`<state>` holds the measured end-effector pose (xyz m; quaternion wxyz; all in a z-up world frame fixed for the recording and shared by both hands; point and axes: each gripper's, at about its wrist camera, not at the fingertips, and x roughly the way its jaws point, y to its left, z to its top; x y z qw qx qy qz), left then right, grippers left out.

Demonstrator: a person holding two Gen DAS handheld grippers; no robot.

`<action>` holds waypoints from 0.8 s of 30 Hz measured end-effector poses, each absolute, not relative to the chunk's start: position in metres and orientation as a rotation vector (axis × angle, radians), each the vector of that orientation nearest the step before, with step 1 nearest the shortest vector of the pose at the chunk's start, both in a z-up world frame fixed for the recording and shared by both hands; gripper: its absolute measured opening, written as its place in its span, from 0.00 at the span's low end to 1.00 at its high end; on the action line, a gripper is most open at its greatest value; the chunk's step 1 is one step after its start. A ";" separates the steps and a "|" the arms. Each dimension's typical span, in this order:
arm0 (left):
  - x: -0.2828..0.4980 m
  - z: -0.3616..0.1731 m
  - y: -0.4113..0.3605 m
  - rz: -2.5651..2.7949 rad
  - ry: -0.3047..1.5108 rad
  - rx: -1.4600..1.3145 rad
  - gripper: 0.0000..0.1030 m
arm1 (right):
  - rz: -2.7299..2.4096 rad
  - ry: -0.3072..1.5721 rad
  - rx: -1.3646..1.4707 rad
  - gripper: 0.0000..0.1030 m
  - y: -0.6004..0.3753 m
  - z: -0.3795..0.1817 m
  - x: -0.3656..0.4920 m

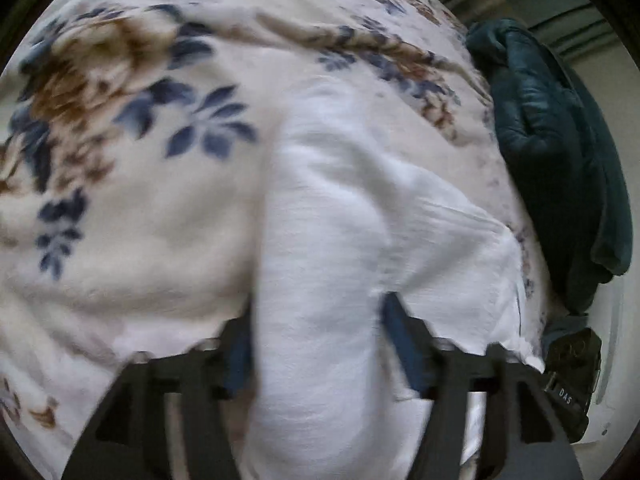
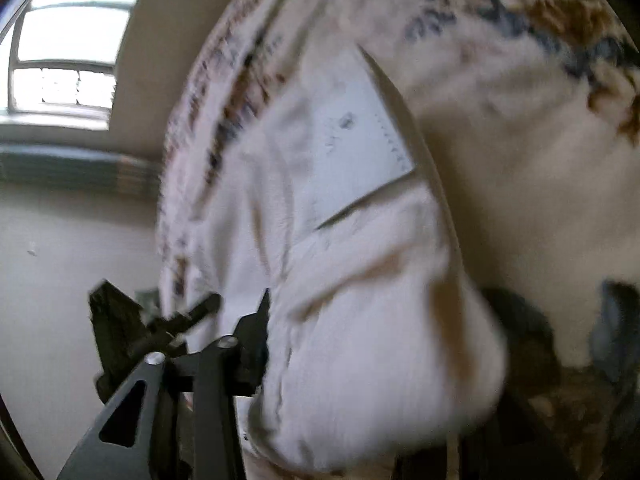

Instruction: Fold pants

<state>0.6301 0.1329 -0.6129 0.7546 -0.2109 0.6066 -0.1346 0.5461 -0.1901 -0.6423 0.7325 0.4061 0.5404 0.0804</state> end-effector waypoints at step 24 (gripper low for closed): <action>0.488 -0.404 0.050 -0.038 1.177 -0.029 0.99 | -0.188 1.183 0.038 0.92 -0.157 -0.406 0.457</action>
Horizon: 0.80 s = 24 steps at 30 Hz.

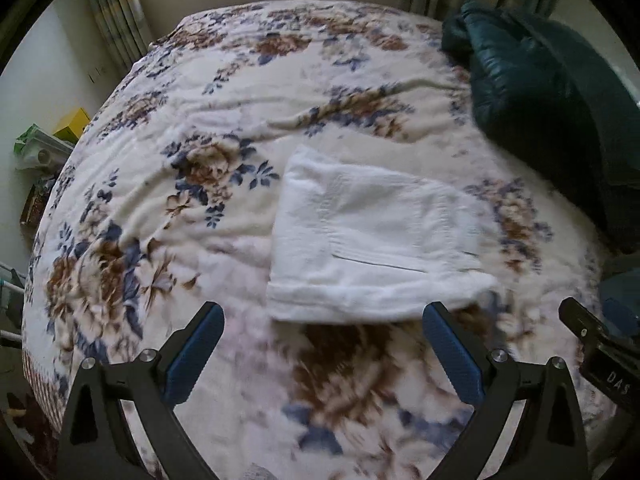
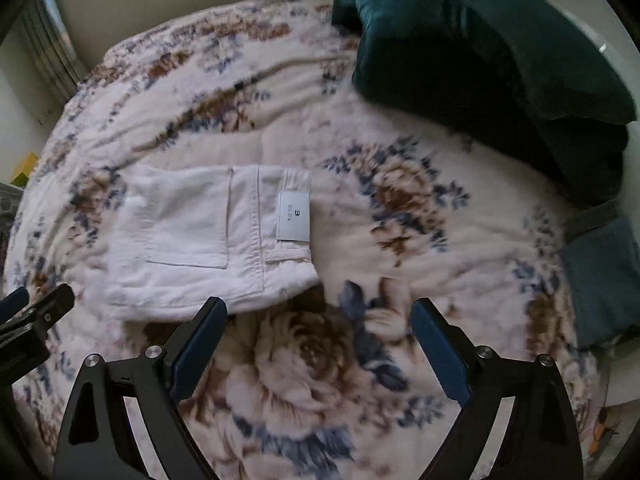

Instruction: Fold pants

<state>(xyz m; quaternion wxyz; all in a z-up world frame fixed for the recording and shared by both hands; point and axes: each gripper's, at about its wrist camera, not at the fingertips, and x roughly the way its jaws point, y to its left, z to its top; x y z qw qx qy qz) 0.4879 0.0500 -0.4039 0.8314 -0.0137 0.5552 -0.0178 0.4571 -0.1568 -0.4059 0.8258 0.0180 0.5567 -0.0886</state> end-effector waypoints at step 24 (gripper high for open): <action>0.282 -0.111 0.022 -0.061 0.933 0.004 0.99 | -0.085 0.903 -0.022 0.92 -0.165 -0.046 0.216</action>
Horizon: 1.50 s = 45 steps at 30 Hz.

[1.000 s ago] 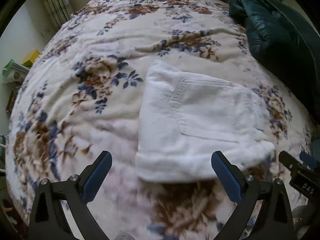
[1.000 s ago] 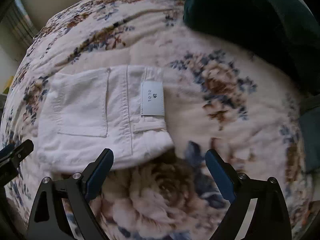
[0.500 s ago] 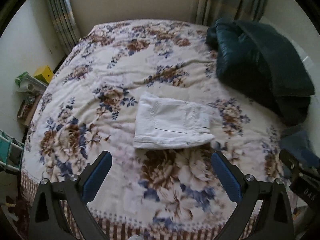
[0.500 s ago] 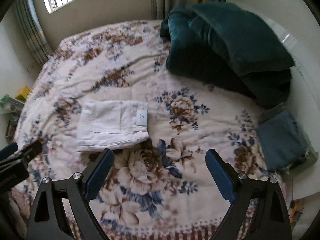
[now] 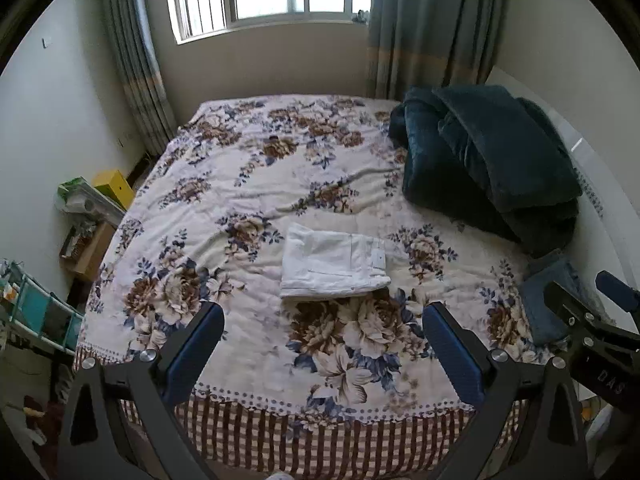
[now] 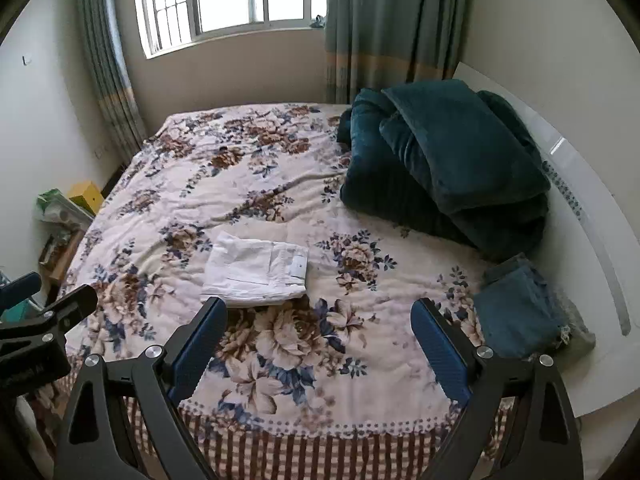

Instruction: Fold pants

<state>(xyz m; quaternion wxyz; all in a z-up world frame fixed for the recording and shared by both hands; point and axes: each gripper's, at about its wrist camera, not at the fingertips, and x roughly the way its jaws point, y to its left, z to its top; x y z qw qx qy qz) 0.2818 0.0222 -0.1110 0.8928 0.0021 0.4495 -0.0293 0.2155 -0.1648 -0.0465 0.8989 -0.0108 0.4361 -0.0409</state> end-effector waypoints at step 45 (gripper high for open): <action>0.291 -0.104 0.016 0.050 0.854 0.045 1.00 | -0.106 0.816 -0.018 0.97 -0.176 -0.023 0.230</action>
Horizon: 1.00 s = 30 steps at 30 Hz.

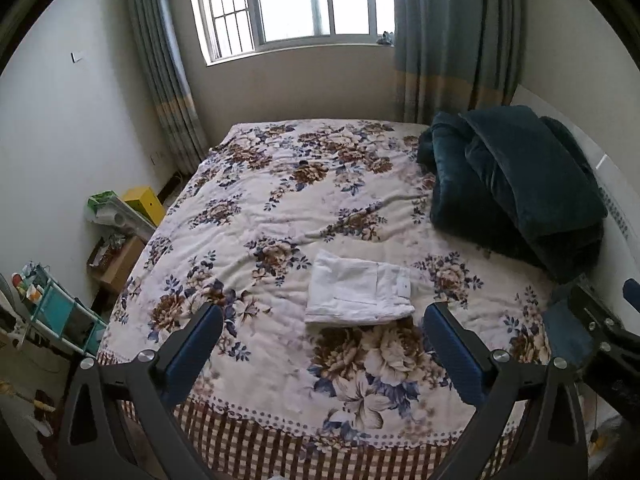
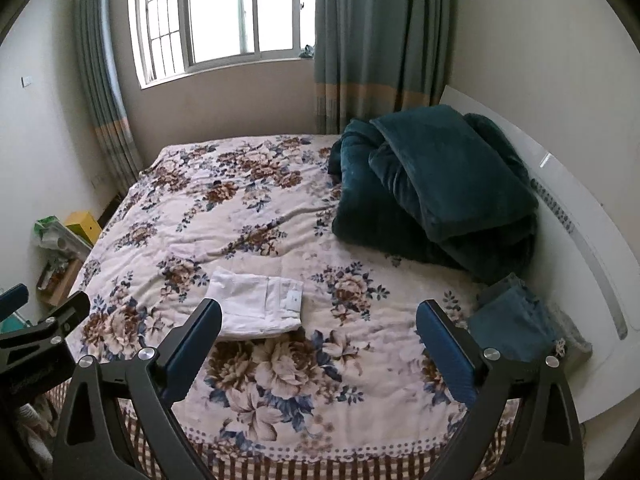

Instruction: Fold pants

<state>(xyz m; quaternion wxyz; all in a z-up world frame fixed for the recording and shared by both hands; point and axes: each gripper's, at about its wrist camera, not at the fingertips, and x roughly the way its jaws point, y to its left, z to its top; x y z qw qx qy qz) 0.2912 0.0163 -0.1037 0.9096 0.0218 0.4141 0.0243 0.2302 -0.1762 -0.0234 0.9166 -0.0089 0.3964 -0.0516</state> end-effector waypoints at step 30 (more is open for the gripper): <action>0.291 -0.099 0.009 0.042 0.840 0.050 1.00 | -0.057 0.824 -0.011 0.97 -0.175 -0.030 0.230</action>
